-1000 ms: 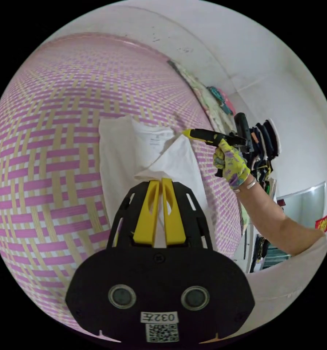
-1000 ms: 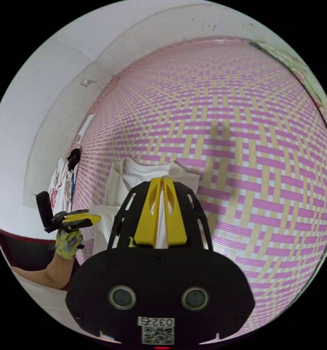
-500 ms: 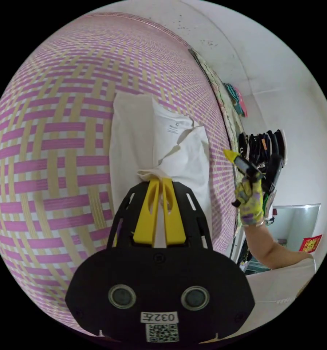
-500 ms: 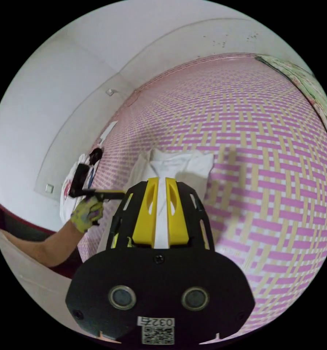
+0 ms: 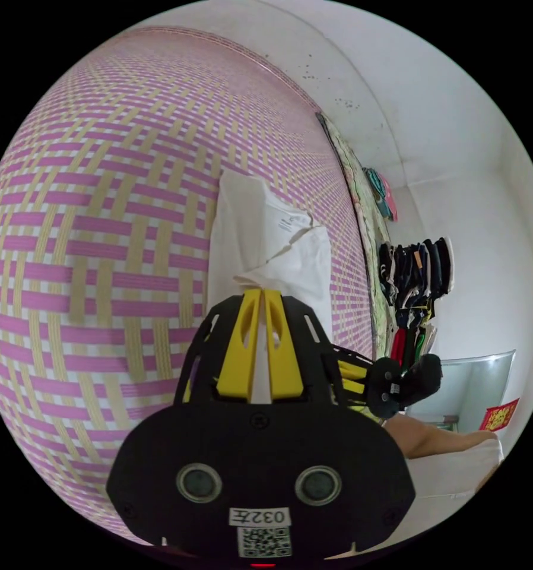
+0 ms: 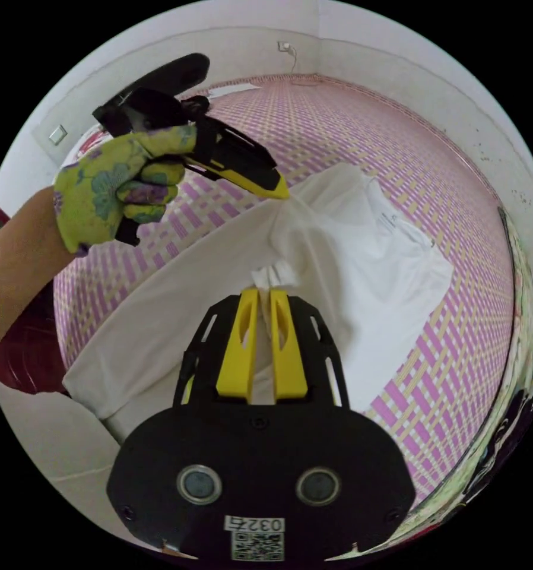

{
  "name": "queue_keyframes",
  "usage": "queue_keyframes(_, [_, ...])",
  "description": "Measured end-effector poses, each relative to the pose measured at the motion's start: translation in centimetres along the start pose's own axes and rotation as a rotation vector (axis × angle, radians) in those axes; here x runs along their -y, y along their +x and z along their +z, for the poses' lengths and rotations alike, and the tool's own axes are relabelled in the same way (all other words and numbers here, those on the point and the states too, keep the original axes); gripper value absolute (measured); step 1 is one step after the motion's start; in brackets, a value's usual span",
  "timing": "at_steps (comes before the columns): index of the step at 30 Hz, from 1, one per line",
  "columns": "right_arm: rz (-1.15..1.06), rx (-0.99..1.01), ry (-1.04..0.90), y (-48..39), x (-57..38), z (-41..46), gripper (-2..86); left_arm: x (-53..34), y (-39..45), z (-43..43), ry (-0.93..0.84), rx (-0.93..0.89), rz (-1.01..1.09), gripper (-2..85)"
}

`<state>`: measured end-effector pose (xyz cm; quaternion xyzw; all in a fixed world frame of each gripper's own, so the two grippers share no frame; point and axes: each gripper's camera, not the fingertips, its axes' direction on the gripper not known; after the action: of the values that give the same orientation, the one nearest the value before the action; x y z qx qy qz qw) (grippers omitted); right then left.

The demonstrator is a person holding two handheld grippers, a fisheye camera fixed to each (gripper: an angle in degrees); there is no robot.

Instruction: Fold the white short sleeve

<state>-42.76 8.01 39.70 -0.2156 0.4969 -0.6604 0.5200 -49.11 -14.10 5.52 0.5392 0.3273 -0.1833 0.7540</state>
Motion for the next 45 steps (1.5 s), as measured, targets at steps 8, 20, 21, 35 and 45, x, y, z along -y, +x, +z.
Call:
queue_keyframes(8, [0.152, 0.166, 0.191, 3.5, -2.9, -6.6, -0.8, 2.1, -2.3, 2.1, -0.086, -0.039, 0.017, -1.3])
queue_keyframes(20, [0.103, 0.197, -0.011, 2.6, -2.6, -0.8, 6.0, 0.9, -4.9, 1.2, -0.097, -0.012, -0.060, -1.1])
queue_keyframes(21, [0.097, 0.211, -0.021, 2.7, -2.8, -0.6, 6.2, 0.6, -4.9, 1.0, -0.095, -0.003, -0.054, -1.1])
queue_keyframes(35, [0.511, 0.068, 0.184, 20.5, -4.1, -4.2, 3.4, -2.5, 1.1, 1.7, -0.056, 0.028, 0.113, -0.9])
queue_keyframes(45, [0.500, -0.006, 0.035, 29.0, 1.4, 1.3, -0.9, 0.7, 1.8, 3.8, -0.105, 0.005, 0.147, -0.9])
